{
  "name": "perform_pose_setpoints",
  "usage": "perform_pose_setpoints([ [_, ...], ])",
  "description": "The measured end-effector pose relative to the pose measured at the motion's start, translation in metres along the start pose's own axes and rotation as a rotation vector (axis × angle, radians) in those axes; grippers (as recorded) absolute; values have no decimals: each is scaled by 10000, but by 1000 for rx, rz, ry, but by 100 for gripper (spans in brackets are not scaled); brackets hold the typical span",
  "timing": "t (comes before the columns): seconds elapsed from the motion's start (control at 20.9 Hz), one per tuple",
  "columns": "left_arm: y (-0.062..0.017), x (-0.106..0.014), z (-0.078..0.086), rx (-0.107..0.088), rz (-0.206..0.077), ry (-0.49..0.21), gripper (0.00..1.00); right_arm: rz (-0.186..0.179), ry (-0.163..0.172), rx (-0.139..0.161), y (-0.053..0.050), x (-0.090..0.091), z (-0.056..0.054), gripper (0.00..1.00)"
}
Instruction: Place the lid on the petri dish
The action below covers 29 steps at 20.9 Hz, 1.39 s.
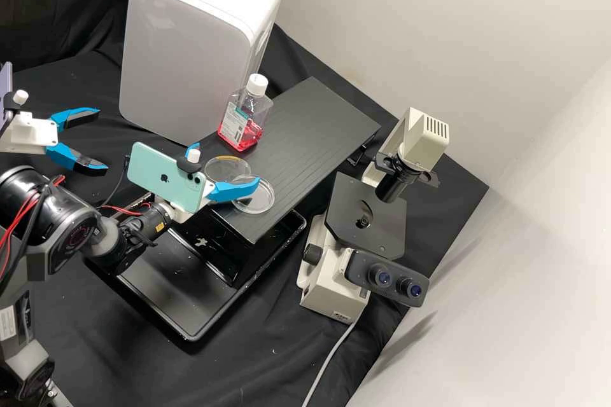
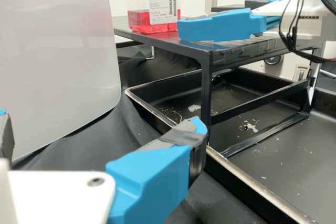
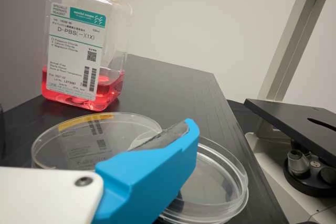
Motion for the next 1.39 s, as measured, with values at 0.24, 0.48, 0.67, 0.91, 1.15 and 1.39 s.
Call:
perform_pose_setpoints([
  [0.24,0,0,0,0,0,0,100,0,0,0,0,0,0,0],
  [0.48,0,0,0,0,0,0,100,5,-7,0,14,1,20,0],
  [0.67,0,0,0,0,0,0,100,5,-7,0,13,1,19,0],
  [0.91,-3,-2,12,-1,-1,-1,100,5,-7,0,13,1,19,0],
  [1.15,-32,5,4,4,-12,9,100,7,-6,-1,21,1,20,0],
  [1.39,-44,14,0,4,-16,13,100,25,-6,26,87,-53,25,0],
])
